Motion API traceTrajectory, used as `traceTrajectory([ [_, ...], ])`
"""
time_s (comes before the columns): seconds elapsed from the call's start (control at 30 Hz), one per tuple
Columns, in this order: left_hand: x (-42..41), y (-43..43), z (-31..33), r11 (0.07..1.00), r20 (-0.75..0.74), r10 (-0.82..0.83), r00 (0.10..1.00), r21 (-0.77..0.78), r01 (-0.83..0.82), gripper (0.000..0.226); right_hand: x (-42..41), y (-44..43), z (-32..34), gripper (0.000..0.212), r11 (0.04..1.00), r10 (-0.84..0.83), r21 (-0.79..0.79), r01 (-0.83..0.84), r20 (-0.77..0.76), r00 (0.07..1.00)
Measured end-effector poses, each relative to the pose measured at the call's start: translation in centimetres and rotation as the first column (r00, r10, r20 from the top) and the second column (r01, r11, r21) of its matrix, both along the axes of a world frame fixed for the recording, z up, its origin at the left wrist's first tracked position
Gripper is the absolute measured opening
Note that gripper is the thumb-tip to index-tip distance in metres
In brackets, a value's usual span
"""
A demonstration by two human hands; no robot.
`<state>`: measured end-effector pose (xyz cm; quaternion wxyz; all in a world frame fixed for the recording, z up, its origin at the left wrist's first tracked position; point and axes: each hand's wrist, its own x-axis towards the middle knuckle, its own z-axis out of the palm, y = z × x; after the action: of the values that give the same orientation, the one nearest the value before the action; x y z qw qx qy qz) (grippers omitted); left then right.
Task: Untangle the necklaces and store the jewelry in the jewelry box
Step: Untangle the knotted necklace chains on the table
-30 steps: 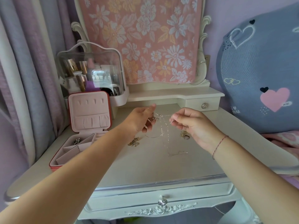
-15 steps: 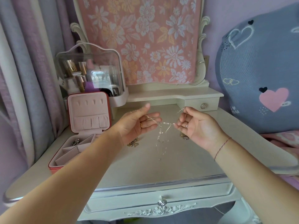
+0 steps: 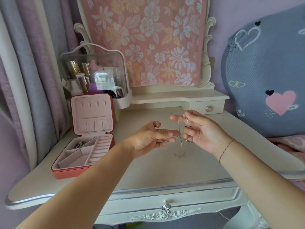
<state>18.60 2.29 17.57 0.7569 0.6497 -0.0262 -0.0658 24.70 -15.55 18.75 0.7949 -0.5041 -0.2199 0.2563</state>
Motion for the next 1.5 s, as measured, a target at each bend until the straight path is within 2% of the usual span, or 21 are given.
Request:
traceTrajectory([
  [0.17,0.4,-0.3,-0.5,0.997,0.019,0.014,1.000,0.081,-0.016,0.048,0.0,-0.2,0.0,0.008,0.997,0.070,-0.039,-0.069,0.014,0.997],
  [0.27,0.6,-0.4,-0.9,0.986,0.002,0.129,0.992,0.107,-0.128,0.047,0.1,-0.3,0.0,0.008,0.993,0.104,-0.059,-0.102,0.028,0.994],
  [0.37,0.6,-0.5,-1.4,0.961,-0.018,0.198,0.980,0.203,-0.191,0.040,0.0,-0.2,0.2,0.007,0.989,0.136,-0.067,-0.134,0.035,0.990],
  [0.53,0.4,-1.0,-1.6,0.924,0.009,0.168,0.986,0.348,-0.161,0.028,-0.3,0.2,0.6,0.007,0.982,0.179,-0.068,-0.175,0.048,0.983],
  [0.67,0.3,-1.0,-1.5,0.902,0.061,0.203,0.977,0.376,-0.210,0.016,-0.1,0.2,0.6,0.008,0.983,0.171,-0.074,-0.168,0.033,0.985],
  [0.73,0.4,-0.9,-1.6,0.892,0.075,0.265,0.961,0.359,-0.274,0.011,0.1,0.1,0.5,0.007,0.985,0.152,-0.089,-0.149,0.032,0.988],
  [0.87,0.8,0.0,-1.8,0.869,0.114,0.402,0.909,0.265,-0.417,0.016,0.5,-0.7,0.0,0.009,0.991,0.095,-0.095,-0.093,0.012,0.995],
  [1.0,1.1,0.9,-1.4,0.898,0.085,0.437,0.895,0.006,-0.439,0.020,0.8,-1.4,-0.8,0.016,0.990,0.088,-0.109,-0.087,-0.001,0.996],
  [1.07,1.3,1.0,-1.2,0.894,0.058,0.434,0.899,-0.157,-0.421,0.020,1.1,-1.5,-1.5,0.026,0.992,0.111,-0.064,-0.112,-0.019,0.994],
  [1.13,1.4,1.2,-1.1,0.867,0.048,0.457,0.888,-0.248,-0.432,0.020,1.3,-1.7,-1.9,0.038,0.993,0.118,-0.007,-0.118,-0.038,0.992],
  [1.37,1.1,0.8,-0.9,0.855,0.022,0.471,0.882,-0.260,-0.449,0.018,1.6,-2.1,-2.7,0.044,0.987,0.040,0.157,-0.019,-0.129,0.991],
  [1.5,0.8,0.5,-0.5,0.868,0.026,0.463,0.886,-0.214,-0.447,0.018,1.1,-1.8,-2.8,0.026,0.983,-0.015,0.175,0.053,-0.213,0.977],
])
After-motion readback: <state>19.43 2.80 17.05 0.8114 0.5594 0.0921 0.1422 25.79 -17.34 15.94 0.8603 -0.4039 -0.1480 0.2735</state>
